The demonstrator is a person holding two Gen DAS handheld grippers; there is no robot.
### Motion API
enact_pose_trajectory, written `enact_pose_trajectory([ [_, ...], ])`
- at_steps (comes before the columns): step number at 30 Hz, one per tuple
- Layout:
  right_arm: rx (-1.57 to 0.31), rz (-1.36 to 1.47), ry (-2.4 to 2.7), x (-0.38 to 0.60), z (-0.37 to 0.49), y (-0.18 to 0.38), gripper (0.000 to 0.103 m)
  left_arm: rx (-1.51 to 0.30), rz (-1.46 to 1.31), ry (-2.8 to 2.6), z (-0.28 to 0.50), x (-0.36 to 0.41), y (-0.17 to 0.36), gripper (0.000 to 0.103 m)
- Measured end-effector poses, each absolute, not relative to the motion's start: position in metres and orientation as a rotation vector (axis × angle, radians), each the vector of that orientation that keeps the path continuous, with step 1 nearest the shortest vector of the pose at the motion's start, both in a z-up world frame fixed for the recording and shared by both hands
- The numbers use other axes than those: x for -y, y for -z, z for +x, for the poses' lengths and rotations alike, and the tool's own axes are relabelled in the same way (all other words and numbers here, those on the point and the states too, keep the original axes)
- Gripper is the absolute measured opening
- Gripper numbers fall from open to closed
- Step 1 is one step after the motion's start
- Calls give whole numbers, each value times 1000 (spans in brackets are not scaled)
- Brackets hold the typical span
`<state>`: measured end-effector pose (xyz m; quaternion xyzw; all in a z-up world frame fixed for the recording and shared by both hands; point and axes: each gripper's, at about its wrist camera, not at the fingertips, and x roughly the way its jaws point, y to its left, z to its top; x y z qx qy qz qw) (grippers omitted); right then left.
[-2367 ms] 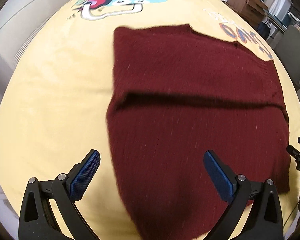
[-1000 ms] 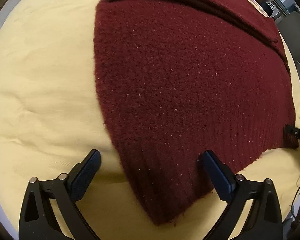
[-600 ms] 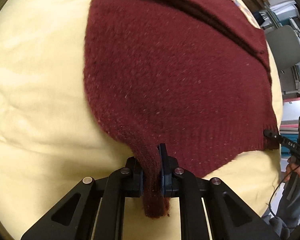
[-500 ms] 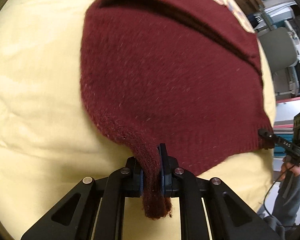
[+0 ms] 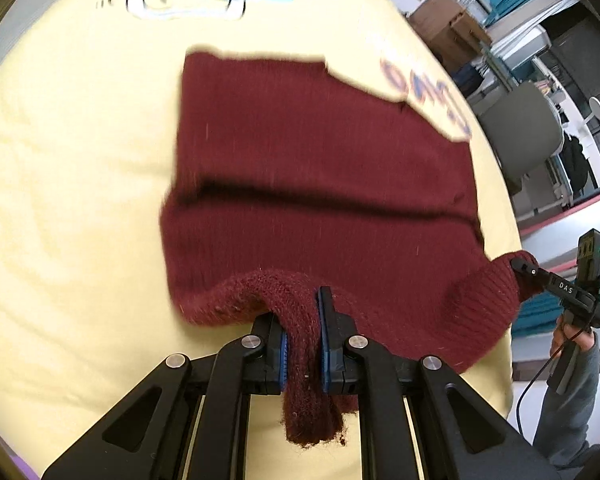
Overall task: Fold small clothes
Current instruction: 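Grasp the sweater hem with both grippers and lift it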
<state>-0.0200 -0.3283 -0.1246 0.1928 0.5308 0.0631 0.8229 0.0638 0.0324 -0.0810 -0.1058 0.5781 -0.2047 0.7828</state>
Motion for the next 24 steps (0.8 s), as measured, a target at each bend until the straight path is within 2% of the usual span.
enact_pose_trajectory([
  [6, -1004, 416, -117, 339, 35, 89, 12, -1127, -224, 420, 120, -36, 40, 10],
  [11, -944, 396, -83, 346, 92, 70, 12, -1085, -188, 419, 173, -30, 26, 10],
  [15, -970, 385, -50, 349, 136, 76, 12, -1123, -133, 383, 207, -23, 48, 10],
  [24, -1139, 319, 10, 339, 200, 142, 12, -1182, -47, 290, 242, -19, 112, 13],
])
